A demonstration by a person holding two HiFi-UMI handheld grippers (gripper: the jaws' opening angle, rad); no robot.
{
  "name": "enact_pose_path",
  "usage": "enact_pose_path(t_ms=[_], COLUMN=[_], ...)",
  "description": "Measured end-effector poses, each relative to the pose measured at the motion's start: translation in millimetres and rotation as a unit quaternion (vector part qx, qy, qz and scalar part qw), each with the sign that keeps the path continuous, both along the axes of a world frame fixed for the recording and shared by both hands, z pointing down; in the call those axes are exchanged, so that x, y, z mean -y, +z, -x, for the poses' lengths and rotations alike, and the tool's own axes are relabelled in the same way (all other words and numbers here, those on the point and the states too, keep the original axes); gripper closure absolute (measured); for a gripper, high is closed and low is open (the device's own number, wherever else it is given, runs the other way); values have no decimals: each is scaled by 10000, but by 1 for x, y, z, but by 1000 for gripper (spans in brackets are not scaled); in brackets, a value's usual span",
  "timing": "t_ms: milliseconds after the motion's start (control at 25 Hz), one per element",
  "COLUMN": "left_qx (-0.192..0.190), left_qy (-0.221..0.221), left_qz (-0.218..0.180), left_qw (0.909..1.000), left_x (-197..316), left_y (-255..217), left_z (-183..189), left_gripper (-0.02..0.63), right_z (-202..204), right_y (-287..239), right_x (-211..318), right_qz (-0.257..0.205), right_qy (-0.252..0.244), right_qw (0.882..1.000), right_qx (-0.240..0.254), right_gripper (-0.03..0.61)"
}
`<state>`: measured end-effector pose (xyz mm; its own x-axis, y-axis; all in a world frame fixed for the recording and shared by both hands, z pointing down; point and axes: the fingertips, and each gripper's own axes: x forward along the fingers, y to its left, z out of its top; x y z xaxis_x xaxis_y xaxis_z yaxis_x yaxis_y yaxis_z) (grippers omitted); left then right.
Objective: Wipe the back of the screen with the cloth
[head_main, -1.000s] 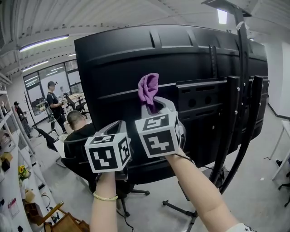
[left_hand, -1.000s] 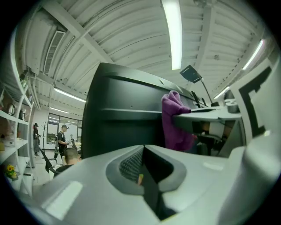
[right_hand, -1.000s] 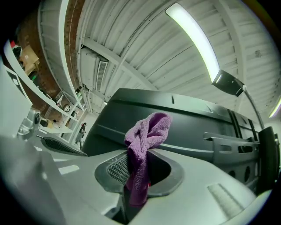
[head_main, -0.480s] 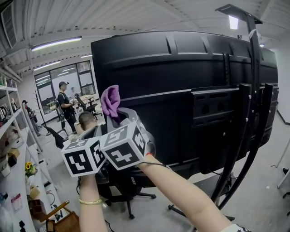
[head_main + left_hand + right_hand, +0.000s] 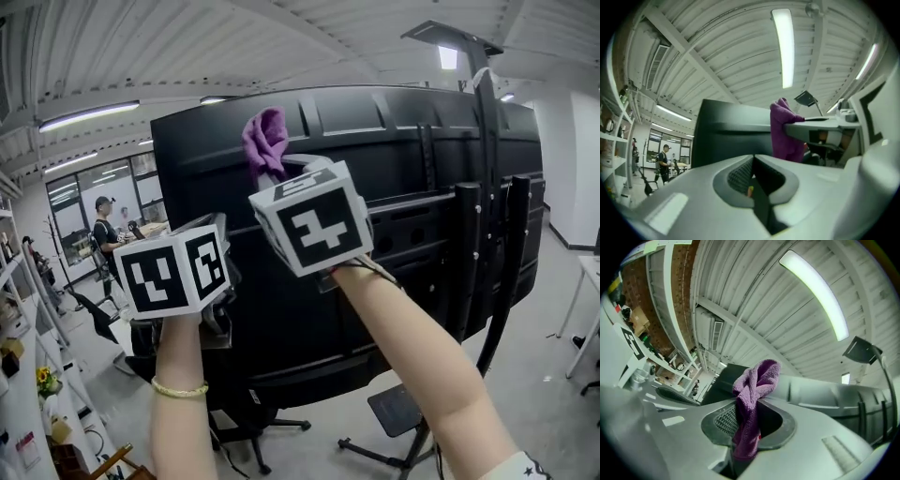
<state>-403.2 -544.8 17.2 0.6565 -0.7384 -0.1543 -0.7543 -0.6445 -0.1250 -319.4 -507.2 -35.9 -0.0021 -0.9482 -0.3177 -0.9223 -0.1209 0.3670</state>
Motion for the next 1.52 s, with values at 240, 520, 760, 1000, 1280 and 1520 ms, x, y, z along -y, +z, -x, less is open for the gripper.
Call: enact_pose_path(t_ms=[240,520,760,1000,1280,1520], left_qx=[186,517,455,426,270,219], left_qy=[708,701,301,-379,-972,-1160], left_qz=[-51,-208,-182,-145,23,175], left_qw=[9973,9960,9983,9983,9949,9929], left_x=[-23,-27,-10,14,33,44], left_y=[-39,-28,-30,-26,-14,4], left_z=[-85,-128,-88,-13,65,98], left_gripper=[606,606,606,606,606,606], right_z=[-140,-213,-137,-7,93,121], right_y=[-41,-24,-35,-24,-13,2], right_x=[-57,-66,-30,26,59,68], right_qz=[-184,175,173,481,463,518], right_qy=[1254,2004,1289,-29,-646,-915], right_qw=[9911,9779,9913,9988,9962,9942], right_qx=[404,568,208,-21,-349,-218], right_gripper=[509,509,509,509,509,509])
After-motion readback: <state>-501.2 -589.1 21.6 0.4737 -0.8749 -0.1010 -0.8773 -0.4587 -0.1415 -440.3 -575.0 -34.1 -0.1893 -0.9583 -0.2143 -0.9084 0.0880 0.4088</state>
